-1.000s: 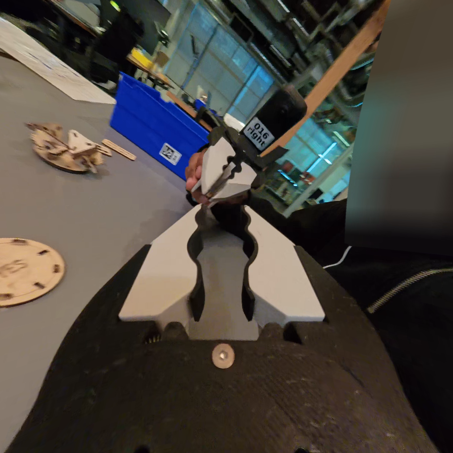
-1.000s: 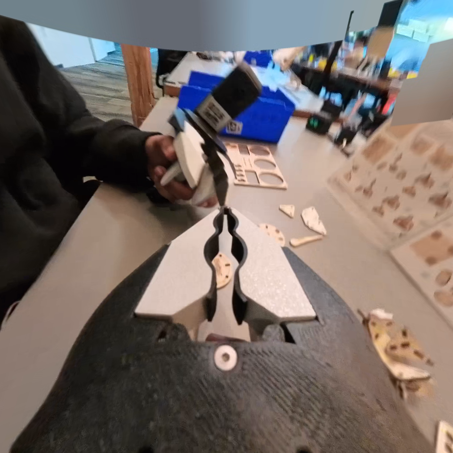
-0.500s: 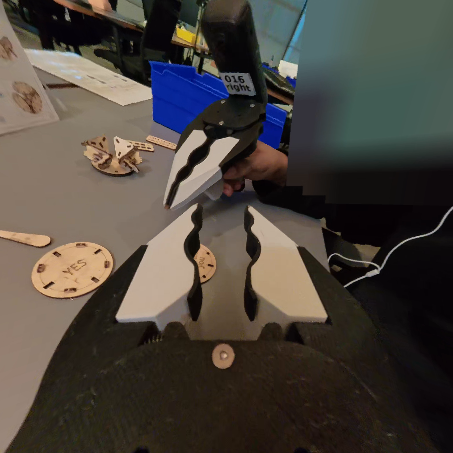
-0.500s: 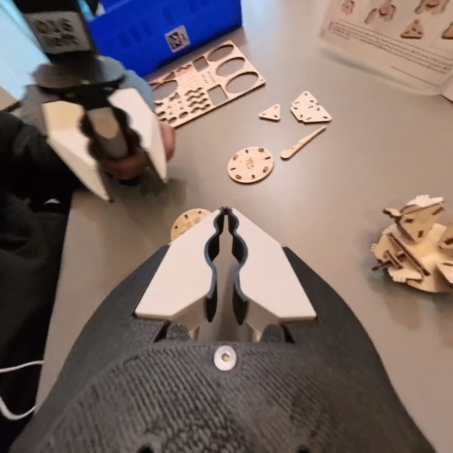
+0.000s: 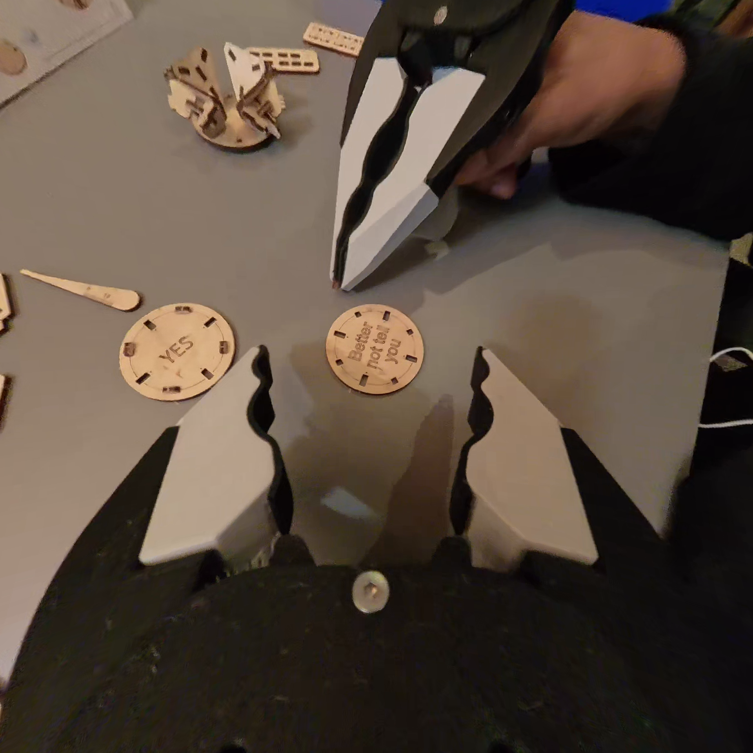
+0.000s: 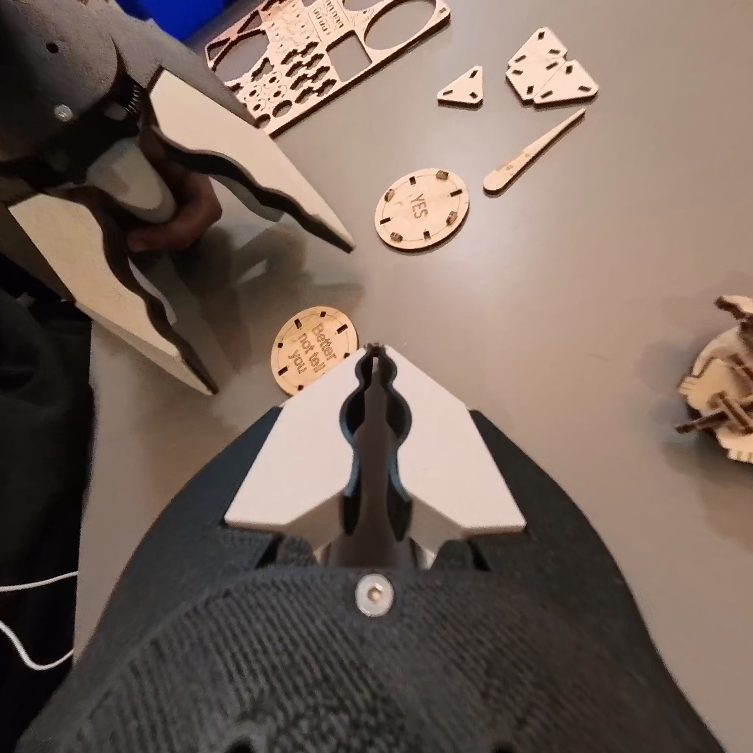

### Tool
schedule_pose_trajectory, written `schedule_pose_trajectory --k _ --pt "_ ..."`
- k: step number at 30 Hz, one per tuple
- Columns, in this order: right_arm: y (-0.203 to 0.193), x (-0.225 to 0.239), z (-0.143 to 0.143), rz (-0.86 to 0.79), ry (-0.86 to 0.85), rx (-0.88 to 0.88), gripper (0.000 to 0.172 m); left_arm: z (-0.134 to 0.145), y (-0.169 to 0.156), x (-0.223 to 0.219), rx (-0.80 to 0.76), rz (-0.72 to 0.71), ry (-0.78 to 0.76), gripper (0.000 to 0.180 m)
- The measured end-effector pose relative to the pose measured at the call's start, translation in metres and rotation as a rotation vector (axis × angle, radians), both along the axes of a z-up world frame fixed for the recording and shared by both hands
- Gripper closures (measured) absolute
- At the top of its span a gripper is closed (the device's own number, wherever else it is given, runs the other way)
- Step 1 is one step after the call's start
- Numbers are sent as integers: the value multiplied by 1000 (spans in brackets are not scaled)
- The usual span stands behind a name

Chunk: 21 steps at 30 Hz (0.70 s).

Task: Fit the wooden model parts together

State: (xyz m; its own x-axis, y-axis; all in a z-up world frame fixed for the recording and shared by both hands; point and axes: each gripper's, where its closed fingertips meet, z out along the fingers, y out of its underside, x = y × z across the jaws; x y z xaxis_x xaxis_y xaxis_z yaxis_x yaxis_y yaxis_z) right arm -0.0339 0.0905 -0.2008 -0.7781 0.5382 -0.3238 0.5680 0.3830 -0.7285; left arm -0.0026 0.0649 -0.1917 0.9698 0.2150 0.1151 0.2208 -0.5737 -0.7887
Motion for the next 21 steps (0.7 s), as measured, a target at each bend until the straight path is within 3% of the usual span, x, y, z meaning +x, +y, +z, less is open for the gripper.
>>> schedule_pose_trajectory --k 11,15,21 --pt "-2 2 -6 18 14 48 171 -5 7 23 6 -101 -205 86" --pt "0 -2 -6 -2 26 55 171 -1 8 47 32 -215 -308 110" --pt "5 -5 -1 6 101 67 171 9 7 35 113 -165 -332 128"
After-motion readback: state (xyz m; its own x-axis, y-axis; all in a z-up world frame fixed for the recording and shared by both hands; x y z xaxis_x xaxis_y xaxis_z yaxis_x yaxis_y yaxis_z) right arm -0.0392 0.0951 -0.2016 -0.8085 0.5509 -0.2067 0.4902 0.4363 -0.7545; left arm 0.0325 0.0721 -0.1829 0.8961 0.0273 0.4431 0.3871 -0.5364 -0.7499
